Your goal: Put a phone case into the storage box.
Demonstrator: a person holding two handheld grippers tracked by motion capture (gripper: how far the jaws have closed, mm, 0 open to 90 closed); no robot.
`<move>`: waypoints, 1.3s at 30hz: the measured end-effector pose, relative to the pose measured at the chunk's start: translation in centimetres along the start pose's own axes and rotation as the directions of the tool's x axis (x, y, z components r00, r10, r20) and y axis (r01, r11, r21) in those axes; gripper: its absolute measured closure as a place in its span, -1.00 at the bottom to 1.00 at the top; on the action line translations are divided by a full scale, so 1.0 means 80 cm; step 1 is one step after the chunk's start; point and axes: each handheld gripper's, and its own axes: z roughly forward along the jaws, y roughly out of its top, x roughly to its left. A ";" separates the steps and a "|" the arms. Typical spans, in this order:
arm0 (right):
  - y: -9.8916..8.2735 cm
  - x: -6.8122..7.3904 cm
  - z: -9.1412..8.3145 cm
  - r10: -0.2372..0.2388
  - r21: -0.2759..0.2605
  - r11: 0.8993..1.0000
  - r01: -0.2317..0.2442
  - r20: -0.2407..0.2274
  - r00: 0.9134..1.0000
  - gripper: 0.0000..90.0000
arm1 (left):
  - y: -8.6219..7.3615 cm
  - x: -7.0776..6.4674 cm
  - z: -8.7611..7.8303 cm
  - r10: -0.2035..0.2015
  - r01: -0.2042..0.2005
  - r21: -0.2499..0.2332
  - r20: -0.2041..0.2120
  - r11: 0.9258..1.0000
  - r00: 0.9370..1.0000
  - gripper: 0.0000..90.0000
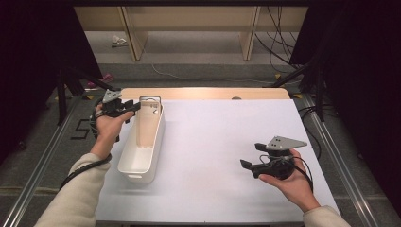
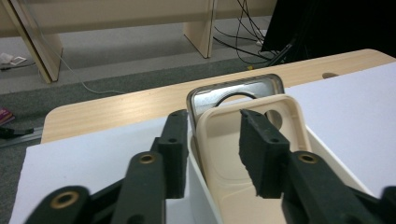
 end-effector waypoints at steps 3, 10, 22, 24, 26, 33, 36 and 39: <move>0.000 0.000 0.000 0.001 -0.002 1.000 -0.001 0.001 1.000 -0.63 | 0.003 -0.004 -0.006 0.012 -0.012 0.011 0.009 1.000 1.000 0.18; 0.000 0.000 0.000 0.000 0.000 1.000 0.000 0.001 1.000 -0.63 | 0.006 -0.011 -0.018 0.038 -0.038 0.019 -0.002 0.999 0.999 -0.11; 0.000 0.000 0.000 0.002 -0.001 1.000 -0.002 0.003 1.000 -0.63 | 0.006 -0.025 -0.038 0.057 -0.058 0.006 0.017 0.998 0.998 -0.40; 0.000 0.000 0.000 0.002 0.000 1.000 -0.002 0.003 1.000 -0.63 | 0.006 -0.027 -0.041 0.059 -0.059 0.003 0.021 0.998 0.998 -0.43; 0.000 0.000 0.000 0.003 -0.001 1.000 -0.003 0.003 1.000 -0.64 | 0.006 -0.029 -0.045 0.065 -0.065 0.001 0.024 0.998 0.998 -0.46; 0.000 0.000 0.000 0.003 -0.001 1.000 -0.003 0.003 1.000 -0.64 | 0.006 -0.038 -0.057 0.050 -0.050 -0.009 0.041 0.999 0.998 -0.63; 0.000 0.000 0.000 0.003 -0.001 1.000 -0.003 0.004 1.000 -0.64 | 0.005 -0.041 -0.061 0.049 -0.049 -0.015 0.046 0.999 0.998 -0.67; 0.000 0.000 0.000 0.003 0.000 1.000 -0.003 0.004 1.000 -0.64 | 0.004 -0.045 -0.065 0.038 -0.037 -0.018 0.063 0.999 0.997 -0.71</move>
